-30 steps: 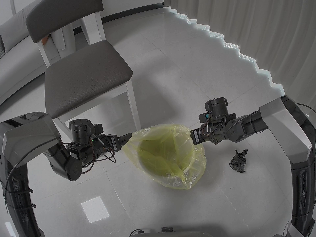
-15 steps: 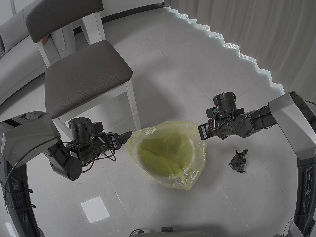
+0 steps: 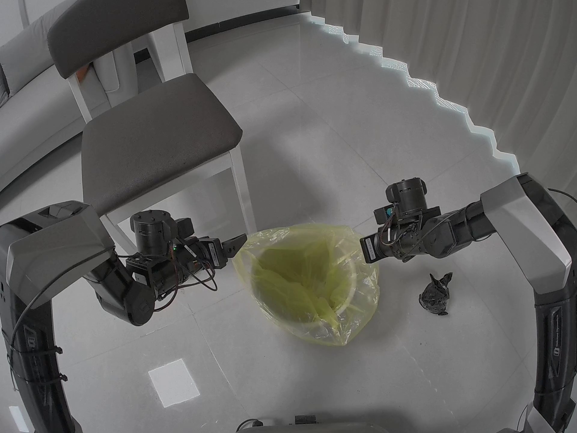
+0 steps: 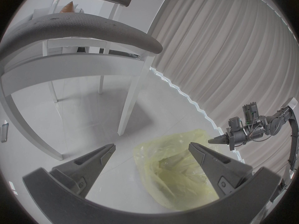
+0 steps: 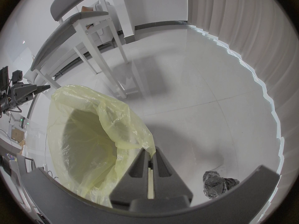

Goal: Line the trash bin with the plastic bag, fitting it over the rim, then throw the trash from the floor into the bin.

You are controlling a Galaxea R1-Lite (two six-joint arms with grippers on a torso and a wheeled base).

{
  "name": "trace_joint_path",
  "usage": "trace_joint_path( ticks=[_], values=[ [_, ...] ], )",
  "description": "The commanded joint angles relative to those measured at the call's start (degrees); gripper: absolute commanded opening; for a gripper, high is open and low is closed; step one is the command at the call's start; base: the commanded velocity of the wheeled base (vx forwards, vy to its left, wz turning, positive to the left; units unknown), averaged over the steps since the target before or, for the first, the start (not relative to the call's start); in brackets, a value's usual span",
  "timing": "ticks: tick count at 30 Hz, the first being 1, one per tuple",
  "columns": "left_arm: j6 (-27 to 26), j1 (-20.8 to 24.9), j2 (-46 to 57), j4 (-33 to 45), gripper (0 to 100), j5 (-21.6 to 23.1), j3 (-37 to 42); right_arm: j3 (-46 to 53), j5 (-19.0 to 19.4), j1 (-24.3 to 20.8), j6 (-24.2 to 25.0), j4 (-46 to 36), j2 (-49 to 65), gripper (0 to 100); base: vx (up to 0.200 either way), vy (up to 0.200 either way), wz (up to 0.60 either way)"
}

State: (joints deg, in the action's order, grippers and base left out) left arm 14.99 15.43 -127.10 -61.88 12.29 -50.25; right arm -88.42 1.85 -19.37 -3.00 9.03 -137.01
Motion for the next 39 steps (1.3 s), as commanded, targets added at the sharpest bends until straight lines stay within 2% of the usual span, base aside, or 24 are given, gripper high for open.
trace_joint_path(
  ticks=[1,6,7,18,26,31,39],
  values=[
    [0.03,0.83,-0.69,0.0,100,0.02,-1.08,0.0,0.17,-1.64,0.27,0.2,-1.15,0,0.0,0.0,0.0],
    [0.03,0.83,-0.61,0.0,100,0.02,-0.99,0.7,-0.01,-2.25,-0.52,-0.16,-0.71,0,0.0,0.0,0.0],
    [0.03,0.83,-0.61,0.0,100,0.02,-0.99,0.79,-0.01,-2.25,-0.43,-0.24,-0.71,100,0.0,0.0,0.0],
    [-0.23,0.74,-2.28,1.06,100,0.02,-4.59,6.5,-0.18,-1.37,0.19,-0.24,8.95,100,0.0,0.0,0.0],
    [-3.22,0.83,-7.55,5.72,100,0.63,-8.72,13.45,-0.53,-1.37,0.36,0.02,17.65,100,0.0,0.0,0.0],
    [-4.1,1.44,-11.5,5.63,100,0.63,-10.39,16.0,-1.41,-1.28,0.36,0.2,19.41,100,0.0,0.0,0.0],
    [-4.36,1.62,-16.25,9.06,100,0.72,-19.54,16.79,-1.33,-0.84,0.27,0.37,19.06,100,0.0,0.0,0.0]
  ],
)
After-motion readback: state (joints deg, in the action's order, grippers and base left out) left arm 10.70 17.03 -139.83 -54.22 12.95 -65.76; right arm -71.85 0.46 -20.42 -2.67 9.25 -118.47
